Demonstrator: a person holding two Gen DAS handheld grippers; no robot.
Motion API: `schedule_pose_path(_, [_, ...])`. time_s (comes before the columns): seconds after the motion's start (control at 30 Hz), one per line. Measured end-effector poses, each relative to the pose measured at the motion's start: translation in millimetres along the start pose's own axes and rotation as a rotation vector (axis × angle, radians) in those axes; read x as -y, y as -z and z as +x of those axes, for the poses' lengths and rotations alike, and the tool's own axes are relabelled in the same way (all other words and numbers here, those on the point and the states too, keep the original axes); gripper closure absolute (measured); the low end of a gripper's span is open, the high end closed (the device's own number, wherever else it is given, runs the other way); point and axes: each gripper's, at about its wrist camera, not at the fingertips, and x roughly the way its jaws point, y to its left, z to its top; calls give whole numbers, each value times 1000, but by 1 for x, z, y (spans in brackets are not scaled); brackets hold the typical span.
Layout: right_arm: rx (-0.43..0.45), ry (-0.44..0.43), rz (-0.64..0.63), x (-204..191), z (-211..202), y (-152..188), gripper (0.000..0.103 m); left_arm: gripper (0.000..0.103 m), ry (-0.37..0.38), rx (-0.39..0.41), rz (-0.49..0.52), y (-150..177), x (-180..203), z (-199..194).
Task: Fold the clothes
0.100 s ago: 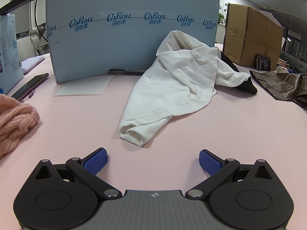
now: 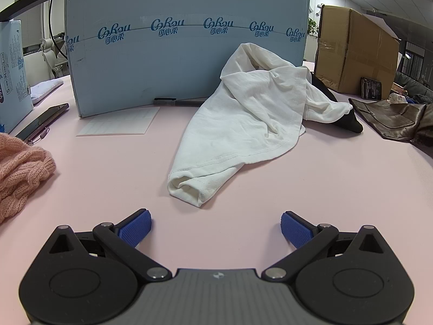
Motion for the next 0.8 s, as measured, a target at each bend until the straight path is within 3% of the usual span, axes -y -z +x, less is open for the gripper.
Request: schedule_pose_path(0.8, [0, 0, 0, 0, 0, 2, 0, 0, -3, 2, 3, 0, 0, -1])
